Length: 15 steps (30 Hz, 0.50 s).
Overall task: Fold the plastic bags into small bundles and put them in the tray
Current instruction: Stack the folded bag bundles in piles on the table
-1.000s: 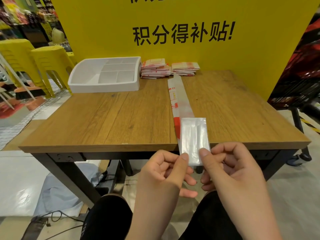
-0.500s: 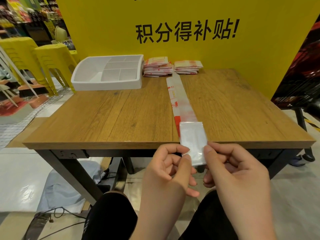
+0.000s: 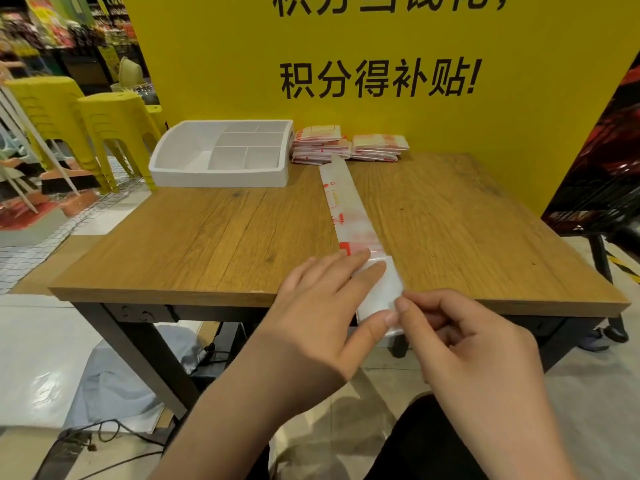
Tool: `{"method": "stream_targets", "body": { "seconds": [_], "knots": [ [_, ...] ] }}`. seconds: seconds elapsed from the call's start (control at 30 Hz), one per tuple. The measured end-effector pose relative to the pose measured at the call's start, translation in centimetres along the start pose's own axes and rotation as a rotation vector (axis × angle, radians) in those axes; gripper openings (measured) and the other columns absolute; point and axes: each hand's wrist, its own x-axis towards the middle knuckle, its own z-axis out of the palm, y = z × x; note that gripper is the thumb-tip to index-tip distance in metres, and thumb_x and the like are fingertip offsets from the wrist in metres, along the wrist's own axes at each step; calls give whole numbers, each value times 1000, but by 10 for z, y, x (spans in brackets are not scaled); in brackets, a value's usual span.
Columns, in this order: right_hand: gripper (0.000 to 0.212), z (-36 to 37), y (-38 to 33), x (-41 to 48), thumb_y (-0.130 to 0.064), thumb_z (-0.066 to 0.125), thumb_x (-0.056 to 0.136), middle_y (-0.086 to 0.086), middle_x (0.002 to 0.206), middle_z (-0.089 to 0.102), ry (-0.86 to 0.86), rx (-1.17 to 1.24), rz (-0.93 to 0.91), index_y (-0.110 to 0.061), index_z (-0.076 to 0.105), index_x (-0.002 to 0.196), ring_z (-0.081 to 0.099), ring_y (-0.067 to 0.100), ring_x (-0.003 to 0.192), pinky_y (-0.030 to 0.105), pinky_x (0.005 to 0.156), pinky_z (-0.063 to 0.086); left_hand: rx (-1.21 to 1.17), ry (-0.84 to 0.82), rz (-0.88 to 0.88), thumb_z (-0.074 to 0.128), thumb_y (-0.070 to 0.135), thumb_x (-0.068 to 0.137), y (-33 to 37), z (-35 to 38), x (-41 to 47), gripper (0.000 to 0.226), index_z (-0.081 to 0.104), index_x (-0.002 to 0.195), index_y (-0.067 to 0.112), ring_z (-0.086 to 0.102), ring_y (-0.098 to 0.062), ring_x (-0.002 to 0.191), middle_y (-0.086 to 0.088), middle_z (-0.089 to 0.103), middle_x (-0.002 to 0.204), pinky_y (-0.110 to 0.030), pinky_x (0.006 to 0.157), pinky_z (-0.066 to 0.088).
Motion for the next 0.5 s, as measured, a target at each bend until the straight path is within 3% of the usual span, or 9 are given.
{"method": "stream_targets", "body": {
  "seconds": [0.07,0.17,0.23,0.3,0.4,0.5],
  "knots": [
    [12,-14,3,7,-42,67,86,-18,70,63,-62,-204,-154,-35,75,91,60,1,69,8,59,43,16,-19,13,22,70,95,-5,-2,-1,69,30,154,36,8,-1,149,18,22,161,-27,121,1],
    [33,-34,6,26,-51,63,86,-19,97,61,-174,-517,-334,-34,70,114,59,4,86,28,62,53,37,-23,46,24,75,92,-13,-4,1,71,27,154,40,7,1,149,21,21,161,-25,120,4],
    [51,-38,10,43,-56,60,89,-15,127,58,-305,-610,-480,-30,61,133,56,10,115,34,83,54,57,-44,68,24,79,89,-17,-3,3,75,25,154,41,4,0,149,22,17,162,-24,119,3],
    [65,-35,15,58,-68,49,92,-16,148,46,-474,-602,-537,-28,51,144,44,7,136,34,104,43,80,-64,87,25,79,88,-19,-2,4,77,21,155,40,0,1,150,22,12,164,-23,118,0],
    [75,-31,26,70,-77,39,89,-15,154,41,-569,-601,-546,-29,48,146,37,4,142,37,111,41,69,-48,100,30,74,90,-18,-2,5,77,18,156,37,0,0,149,20,14,164,-22,117,-1],
    [76,-29,27,75,-79,39,89,-16,152,43,-588,-608,-569,-30,48,146,39,4,141,39,110,42,76,53,93,40,63,90,-18,5,4,72,35,152,27,18,-5,146,12,32,160,-25,117,9]
  ]
}}
